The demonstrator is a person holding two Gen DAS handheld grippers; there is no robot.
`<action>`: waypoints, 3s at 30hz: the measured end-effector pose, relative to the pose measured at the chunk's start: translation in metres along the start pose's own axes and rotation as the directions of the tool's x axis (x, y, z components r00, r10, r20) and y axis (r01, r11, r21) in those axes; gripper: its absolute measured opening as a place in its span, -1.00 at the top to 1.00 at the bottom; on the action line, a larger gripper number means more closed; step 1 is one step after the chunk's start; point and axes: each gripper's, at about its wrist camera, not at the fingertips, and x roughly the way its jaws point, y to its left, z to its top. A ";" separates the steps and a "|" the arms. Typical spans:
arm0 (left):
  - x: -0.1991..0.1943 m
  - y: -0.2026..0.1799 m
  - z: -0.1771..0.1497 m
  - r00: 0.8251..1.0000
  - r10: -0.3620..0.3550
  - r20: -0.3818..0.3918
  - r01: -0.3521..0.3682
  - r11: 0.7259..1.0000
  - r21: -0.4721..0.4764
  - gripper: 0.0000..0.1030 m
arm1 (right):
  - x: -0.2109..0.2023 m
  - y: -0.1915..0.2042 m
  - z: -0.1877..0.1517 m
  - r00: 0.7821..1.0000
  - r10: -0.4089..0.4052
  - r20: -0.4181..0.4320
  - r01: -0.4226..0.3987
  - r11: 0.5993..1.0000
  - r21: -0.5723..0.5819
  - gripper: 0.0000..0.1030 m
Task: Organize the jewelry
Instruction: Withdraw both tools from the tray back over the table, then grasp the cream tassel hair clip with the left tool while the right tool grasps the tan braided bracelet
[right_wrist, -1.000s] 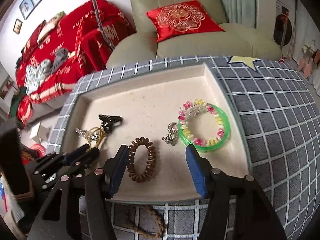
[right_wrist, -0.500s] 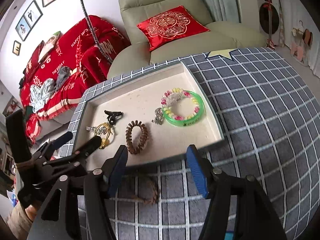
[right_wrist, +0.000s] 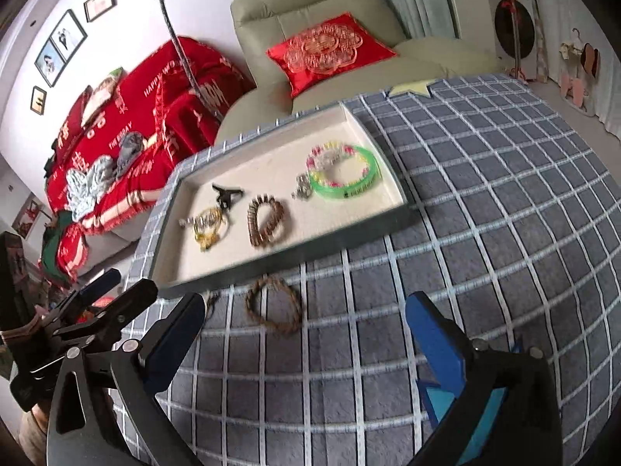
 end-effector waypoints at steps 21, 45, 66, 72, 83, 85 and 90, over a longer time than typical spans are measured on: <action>0.018 0.016 -0.058 0.989 0.055 -0.134 -0.060 0.998 -0.032 -1.00 | 0.029 0.012 -0.022 0.990 -0.086 -0.112 0.073 0.991 -0.111 -1.00; 0.044 -0.005 -0.049 0.989 0.049 -0.138 -0.046 0.999 0.030 -1.00 | 0.079 0.051 -0.007 0.966 -0.227 -0.123 0.165 0.910 -0.381 0.08; 0.054 -0.030 -0.042 0.986 0.021 -0.162 -0.001 0.993 0.120 -0.52 | 0.047 0.050 -0.012 0.980 -0.185 -0.068 0.145 0.913 -0.382 0.86; 0.050 -0.032 -0.040 0.987 -0.011 -0.157 0.032 0.991 0.129 0.34 | 0.030 0.038 -0.012 0.987 -0.148 -0.058 0.122 0.940 -0.319 0.86; 0.017 -0.026 -0.039 0.993 -0.076 -0.090 0.083 0.994 0.076 0.34 | -0.001 0.037 -0.015 0.995 -0.096 -0.026 0.085 0.959 -0.271 0.86; 0.008 -0.025 -0.036 0.994 -0.083 -0.070 0.088 0.993 0.077 0.34 | -0.007 0.037 -0.012 0.996 -0.087 -0.019 0.079 0.961 -0.264 0.86; -0.008 -0.021 -0.027 0.994 -0.103 -0.034 0.106 0.992 0.070 0.34 | -0.019 0.039 -0.005 0.998 -0.069 0.000 0.067 0.965 -0.252 0.86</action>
